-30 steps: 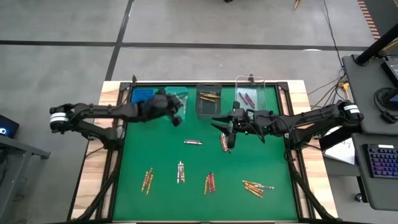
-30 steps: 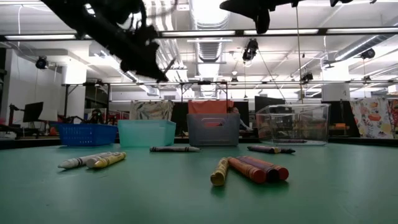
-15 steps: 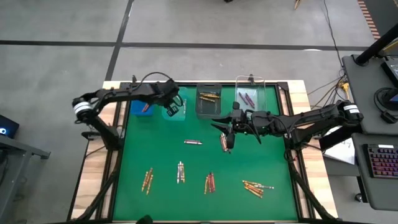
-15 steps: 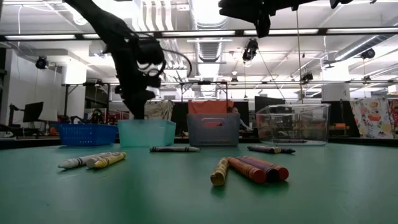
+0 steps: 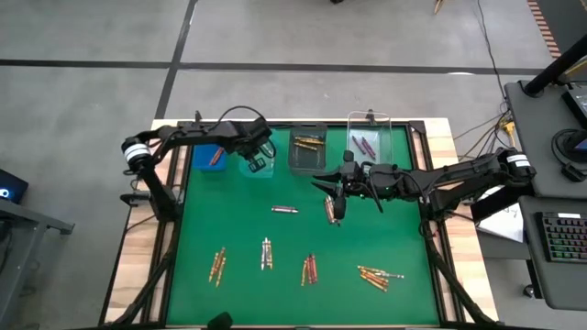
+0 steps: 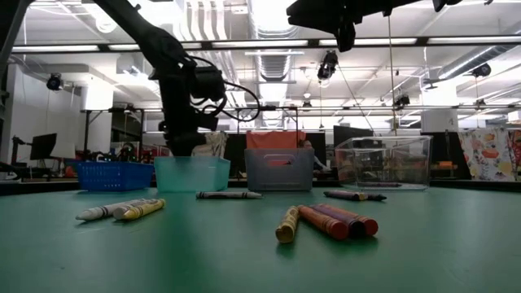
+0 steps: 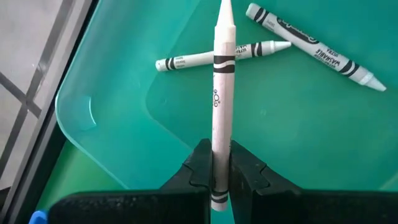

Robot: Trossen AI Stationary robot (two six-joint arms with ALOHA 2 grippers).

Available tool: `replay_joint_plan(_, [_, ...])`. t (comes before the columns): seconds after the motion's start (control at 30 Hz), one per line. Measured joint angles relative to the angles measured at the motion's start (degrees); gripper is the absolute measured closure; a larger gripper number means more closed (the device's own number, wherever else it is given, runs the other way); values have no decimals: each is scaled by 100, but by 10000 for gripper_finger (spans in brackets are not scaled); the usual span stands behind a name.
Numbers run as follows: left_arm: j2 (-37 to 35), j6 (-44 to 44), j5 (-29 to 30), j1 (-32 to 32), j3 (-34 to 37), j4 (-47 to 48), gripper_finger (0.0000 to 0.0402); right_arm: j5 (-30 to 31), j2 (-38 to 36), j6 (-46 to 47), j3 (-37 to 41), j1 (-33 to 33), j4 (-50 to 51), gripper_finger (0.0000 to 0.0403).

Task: Sort crayons
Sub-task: Put the white crayon into the light blue bin, then put the yellow crayon into the black bin

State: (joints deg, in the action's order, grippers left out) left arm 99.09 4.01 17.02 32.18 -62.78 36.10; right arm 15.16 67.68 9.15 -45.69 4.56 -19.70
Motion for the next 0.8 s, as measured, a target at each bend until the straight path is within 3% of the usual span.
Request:
replay_joint_plan(0.43, [63,-172,376,0,-13,-12,342,-2,2,135,2,0,182,319])
replay_joint_plan(0.8, [-325,-327,308,-317,-11,-40,336,-9,4,913,2,0,402,331])
